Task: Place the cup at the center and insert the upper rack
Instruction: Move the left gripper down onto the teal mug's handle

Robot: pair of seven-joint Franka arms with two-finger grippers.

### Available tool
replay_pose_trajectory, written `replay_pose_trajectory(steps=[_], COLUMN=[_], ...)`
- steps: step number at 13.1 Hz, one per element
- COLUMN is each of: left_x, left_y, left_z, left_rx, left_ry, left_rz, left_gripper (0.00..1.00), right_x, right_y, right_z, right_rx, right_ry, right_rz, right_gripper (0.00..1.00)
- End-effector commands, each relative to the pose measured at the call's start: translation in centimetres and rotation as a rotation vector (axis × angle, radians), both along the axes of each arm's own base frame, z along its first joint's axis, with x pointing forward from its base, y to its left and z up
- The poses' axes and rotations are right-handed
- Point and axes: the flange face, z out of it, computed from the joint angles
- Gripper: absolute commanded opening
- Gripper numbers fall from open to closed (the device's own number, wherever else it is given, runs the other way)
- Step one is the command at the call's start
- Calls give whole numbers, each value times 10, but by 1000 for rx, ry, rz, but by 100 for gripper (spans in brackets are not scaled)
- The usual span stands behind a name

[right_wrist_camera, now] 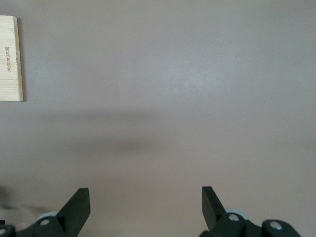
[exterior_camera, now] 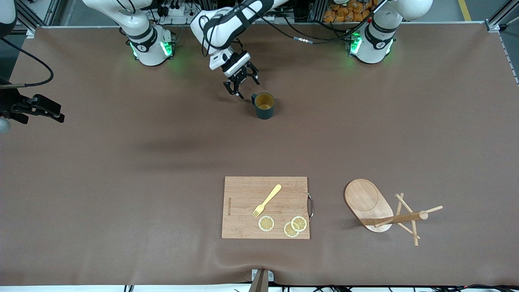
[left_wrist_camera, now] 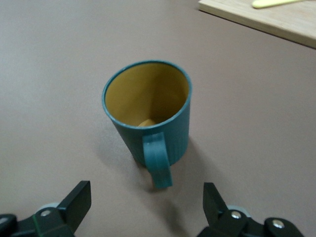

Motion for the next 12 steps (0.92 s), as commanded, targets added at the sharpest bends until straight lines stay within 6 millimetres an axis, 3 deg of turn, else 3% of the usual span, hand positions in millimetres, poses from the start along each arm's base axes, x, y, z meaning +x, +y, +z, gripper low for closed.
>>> replay_pose_trajectory(steps=[1,7,10,12], left_x=[0,19,20,19], left_y=[-4,2,3,3], left_z=[-7,-17,-21,-22], left_rx=[-13,-3,-2,-3], left_ry=[-77,-121,-127,-129], left_rz=[10,34,41,44], left_gripper=[100,99,75,68], right_x=[2,2,3,3], right_y=[-4,-8,-8,-7], right_z=[-3,-7,-7,-8], right_rx=[-11,-10,-10,-10], right_ry=[-1,-3,-6,-4], right_rz=[3,-3,-3,-1], right_gripper=[100,100,100,100])
